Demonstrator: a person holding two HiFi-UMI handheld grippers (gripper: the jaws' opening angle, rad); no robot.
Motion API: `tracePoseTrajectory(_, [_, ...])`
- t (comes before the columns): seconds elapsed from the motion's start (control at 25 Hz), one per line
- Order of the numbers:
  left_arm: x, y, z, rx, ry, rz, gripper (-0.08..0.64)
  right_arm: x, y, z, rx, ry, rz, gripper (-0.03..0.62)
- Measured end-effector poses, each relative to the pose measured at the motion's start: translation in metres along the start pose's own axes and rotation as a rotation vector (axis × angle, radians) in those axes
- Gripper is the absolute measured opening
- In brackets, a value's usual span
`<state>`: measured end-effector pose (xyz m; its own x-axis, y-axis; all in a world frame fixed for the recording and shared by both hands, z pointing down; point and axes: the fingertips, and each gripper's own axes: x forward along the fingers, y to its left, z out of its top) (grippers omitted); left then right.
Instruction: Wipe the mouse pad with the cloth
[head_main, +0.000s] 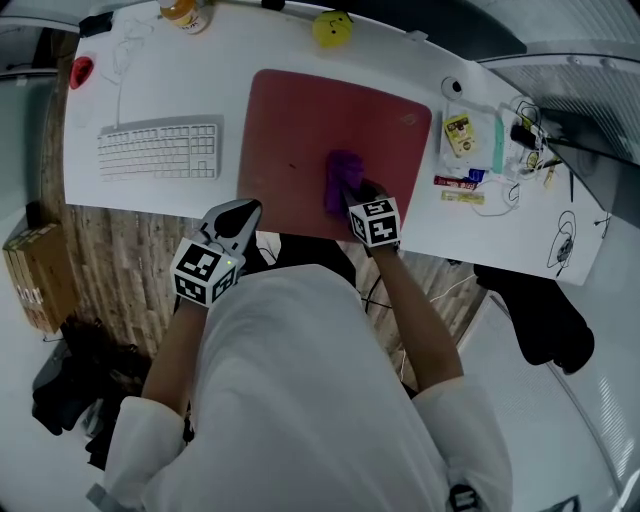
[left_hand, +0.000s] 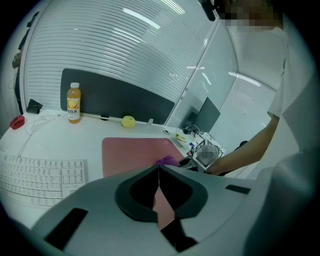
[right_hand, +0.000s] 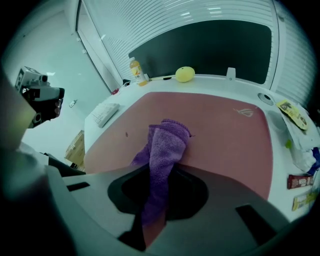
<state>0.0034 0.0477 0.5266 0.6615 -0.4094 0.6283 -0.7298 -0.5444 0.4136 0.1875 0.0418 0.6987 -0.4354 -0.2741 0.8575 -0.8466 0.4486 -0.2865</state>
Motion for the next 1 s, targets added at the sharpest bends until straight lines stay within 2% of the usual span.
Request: tracePoseTrajectory(1.0, [0.048,-0.039,0.016,0.031,0.012,-0.055,0.02,-0.065,-0.112,-0.055,0.115,0.007,-0.159,0.074])
